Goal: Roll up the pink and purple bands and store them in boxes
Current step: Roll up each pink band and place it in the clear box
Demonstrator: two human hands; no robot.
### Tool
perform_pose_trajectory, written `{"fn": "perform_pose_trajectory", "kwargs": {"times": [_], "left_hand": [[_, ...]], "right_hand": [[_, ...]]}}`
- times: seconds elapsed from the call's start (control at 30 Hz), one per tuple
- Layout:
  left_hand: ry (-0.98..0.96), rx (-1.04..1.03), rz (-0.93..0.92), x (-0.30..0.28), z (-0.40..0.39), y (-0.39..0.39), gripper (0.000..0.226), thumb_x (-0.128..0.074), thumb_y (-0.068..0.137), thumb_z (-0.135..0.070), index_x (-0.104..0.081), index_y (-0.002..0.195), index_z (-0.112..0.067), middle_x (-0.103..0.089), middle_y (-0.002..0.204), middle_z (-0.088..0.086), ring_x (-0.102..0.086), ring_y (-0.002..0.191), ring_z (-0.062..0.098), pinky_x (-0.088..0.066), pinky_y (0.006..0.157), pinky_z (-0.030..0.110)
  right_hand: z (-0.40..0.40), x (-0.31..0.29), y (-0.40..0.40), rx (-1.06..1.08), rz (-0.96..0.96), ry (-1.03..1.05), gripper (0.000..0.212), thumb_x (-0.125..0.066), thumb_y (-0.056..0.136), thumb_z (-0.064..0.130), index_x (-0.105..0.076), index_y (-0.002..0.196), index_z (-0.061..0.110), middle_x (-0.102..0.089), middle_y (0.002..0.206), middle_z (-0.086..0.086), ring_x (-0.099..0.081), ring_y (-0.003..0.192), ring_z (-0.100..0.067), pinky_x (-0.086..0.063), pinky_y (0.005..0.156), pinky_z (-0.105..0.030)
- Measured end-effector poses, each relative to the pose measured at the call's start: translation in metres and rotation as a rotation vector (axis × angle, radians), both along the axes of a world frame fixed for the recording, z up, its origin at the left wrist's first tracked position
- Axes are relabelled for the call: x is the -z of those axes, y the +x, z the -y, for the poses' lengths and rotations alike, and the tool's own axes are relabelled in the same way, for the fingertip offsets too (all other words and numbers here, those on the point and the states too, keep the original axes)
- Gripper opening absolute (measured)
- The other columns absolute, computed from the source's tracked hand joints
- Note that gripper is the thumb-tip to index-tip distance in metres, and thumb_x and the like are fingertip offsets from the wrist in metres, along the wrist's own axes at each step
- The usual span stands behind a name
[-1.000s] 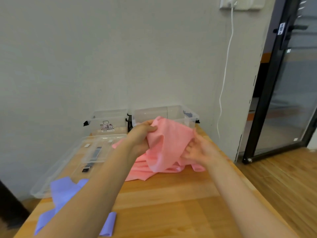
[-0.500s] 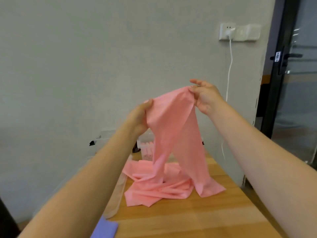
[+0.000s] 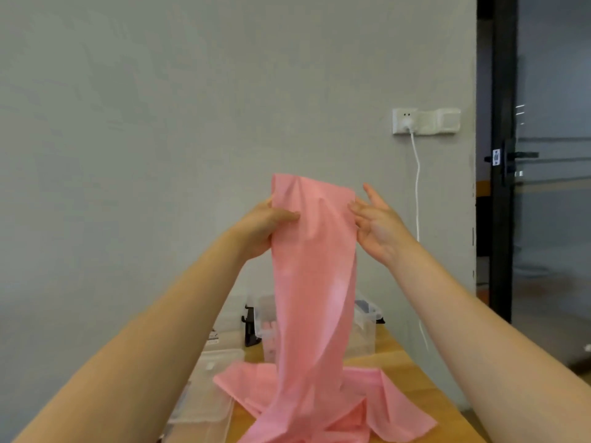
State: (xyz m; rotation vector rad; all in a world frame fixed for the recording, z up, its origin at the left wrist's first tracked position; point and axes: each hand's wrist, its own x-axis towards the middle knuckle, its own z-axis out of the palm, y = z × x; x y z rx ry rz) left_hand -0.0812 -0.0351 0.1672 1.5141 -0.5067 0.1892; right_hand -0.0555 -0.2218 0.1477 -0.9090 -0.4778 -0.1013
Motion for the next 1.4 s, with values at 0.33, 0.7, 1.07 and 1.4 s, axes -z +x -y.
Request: {"fn": "perform_pose_trajectory", "kwargs": {"times": [0.33, 0.7, 1.07, 1.4], "left_hand": [[-0.188, 0.077, -0.263, 0.074, -0.011, -0.008, 0.033, -0.060, 0.071, 0.003, -0.056, 0.103, -0.004, -0.071, 0.074, 0.005, -0.068, 0.063, 0.015, -0.055, 0.055, 0.024], [-0.352, 0.116, -0.105, 0.200, 0.012, -0.020, 0.072, -0.065, 0.065, 0.005, -0.049, 0.124, -0.032, -0.058, 0.073, 0.007, -0.056, 0.070, 0.017, -0.049, 0.071, 0.029], [-0.180, 0.041, 0.204, -0.002, 0.001, 0.025, 0.058, -0.043, 0.091, 0.004, -0.028, 0.142, -0.020, -0.058, 0.103, -0.003, -0.062, 0.084, 0.004, -0.051, 0.074, 0.017], [-0.240, -0.010, -0.105, 0.066, 0.011, 0.022, 0.027, -0.053, 0.080, 0.012, -0.060, 0.101, -0.005, -0.071, 0.080, 0.003, -0.067, 0.069, 0.013, -0.056, 0.065, 0.025]], "right_hand": [[-0.003, 0.064, -0.004, 0.189, -0.009, -0.217, 0.070, -0.048, 0.083, -0.017, -0.034, 0.141, 0.019, -0.069, 0.076, -0.004, -0.063, 0.062, -0.007, -0.053, 0.063, -0.018], [0.000, 0.111, 0.001, 0.126, 0.132, -0.438, 0.055, -0.042, 0.088, -0.015, -0.057, 0.111, 0.033, -0.061, 0.111, 0.015, -0.061, 0.088, 0.007, -0.047, 0.069, -0.009], [0.008, -0.018, 0.031, 0.112, 0.241, -0.221, 0.064, -0.034, 0.085, -0.020, -0.044, 0.129, 0.025, -0.067, 0.102, 0.005, -0.065, 0.083, -0.003, -0.052, 0.075, -0.015], [0.002, 0.018, 0.039, 0.065, 0.113, -0.224, 0.063, -0.035, 0.087, -0.018, -0.034, 0.142, 0.014, -0.061, 0.115, -0.002, -0.067, 0.081, -0.004, -0.054, 0.070, -0.018]]}}
